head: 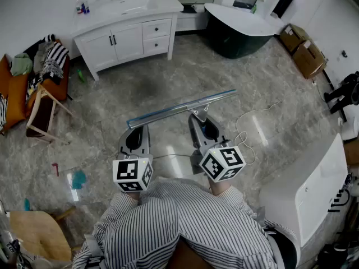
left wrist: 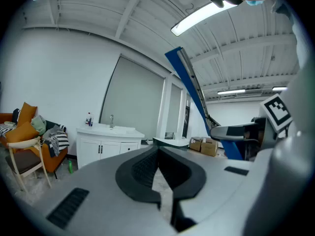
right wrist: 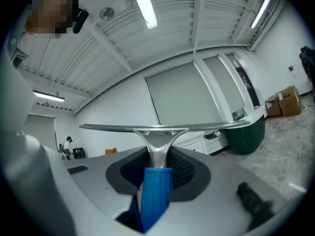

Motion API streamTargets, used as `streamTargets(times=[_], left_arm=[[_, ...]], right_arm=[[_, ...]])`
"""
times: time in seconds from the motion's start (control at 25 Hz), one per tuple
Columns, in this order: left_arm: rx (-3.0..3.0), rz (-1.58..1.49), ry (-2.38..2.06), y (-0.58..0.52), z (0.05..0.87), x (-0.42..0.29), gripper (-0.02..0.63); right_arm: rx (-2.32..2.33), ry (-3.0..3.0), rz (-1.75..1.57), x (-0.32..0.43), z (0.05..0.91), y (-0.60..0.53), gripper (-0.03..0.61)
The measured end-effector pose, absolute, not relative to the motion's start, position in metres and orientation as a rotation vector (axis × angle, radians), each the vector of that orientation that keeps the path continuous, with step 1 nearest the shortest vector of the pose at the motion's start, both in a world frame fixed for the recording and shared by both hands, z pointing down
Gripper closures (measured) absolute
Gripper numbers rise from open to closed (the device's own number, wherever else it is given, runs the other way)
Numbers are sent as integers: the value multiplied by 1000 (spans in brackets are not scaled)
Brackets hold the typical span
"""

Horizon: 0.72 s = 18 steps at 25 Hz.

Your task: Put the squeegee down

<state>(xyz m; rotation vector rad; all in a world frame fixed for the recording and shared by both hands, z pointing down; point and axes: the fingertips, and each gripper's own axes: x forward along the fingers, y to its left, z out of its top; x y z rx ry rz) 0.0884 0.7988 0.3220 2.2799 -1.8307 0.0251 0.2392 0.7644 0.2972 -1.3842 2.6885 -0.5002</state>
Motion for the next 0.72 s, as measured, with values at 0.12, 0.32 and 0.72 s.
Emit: streamTargets(times=[0.12, 0.32, 0.72], left_arm=[[2275, 15, -1838, 801, 319, 90, 601], [2264, 4, -1844, 802, 319, 89, 601], [2254, -30, -1850, 805, 319, 91, 601]], right_arm=[[-1402, 2694, -483, 245, 295, 767, 471], [-1424, 2693, -467, 251, 295, 767, 471], [-1371, 2696, -499, 251, 295, 768, 469]])
